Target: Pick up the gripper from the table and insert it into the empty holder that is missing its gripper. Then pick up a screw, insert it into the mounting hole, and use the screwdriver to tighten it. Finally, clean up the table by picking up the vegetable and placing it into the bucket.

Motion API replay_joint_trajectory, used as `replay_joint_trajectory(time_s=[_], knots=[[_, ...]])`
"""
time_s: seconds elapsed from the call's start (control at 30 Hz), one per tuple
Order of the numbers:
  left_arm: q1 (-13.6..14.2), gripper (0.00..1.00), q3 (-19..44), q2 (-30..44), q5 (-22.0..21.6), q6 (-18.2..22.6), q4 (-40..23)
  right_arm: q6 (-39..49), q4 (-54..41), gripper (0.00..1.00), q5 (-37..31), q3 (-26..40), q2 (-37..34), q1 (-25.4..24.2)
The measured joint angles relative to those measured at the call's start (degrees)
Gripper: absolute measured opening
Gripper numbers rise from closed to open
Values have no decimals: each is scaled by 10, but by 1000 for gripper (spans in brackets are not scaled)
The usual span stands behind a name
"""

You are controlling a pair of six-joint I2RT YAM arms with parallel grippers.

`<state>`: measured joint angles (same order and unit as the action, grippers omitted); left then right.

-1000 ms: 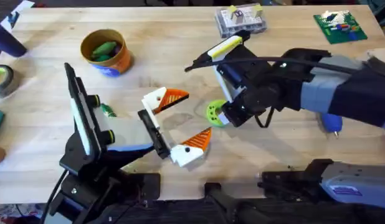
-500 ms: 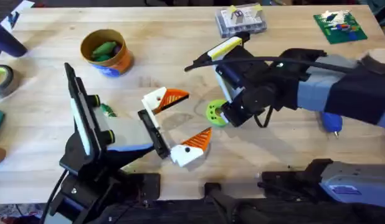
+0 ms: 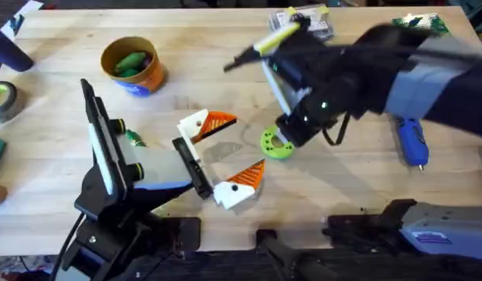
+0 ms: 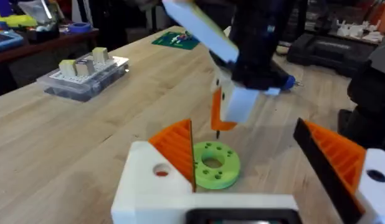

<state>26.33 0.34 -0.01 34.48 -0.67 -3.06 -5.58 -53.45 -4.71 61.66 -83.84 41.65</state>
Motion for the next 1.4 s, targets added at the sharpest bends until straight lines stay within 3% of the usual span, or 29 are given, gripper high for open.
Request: replay_joint_trajectory(time_s=[0.43,0.67,1.0,1.4], knots=[[0,990,0,0,0,0,0,43,-129,7,12,308,-10,-2],[0,990,0,0,0,0,0,46,-156,7,58,415,-62,38],[0,990,0,0,0,0,0,50,-157,7,82,466,-133,124],[0,990,0,0,0,0,0,92,-158,7,85,470,-146,168]])
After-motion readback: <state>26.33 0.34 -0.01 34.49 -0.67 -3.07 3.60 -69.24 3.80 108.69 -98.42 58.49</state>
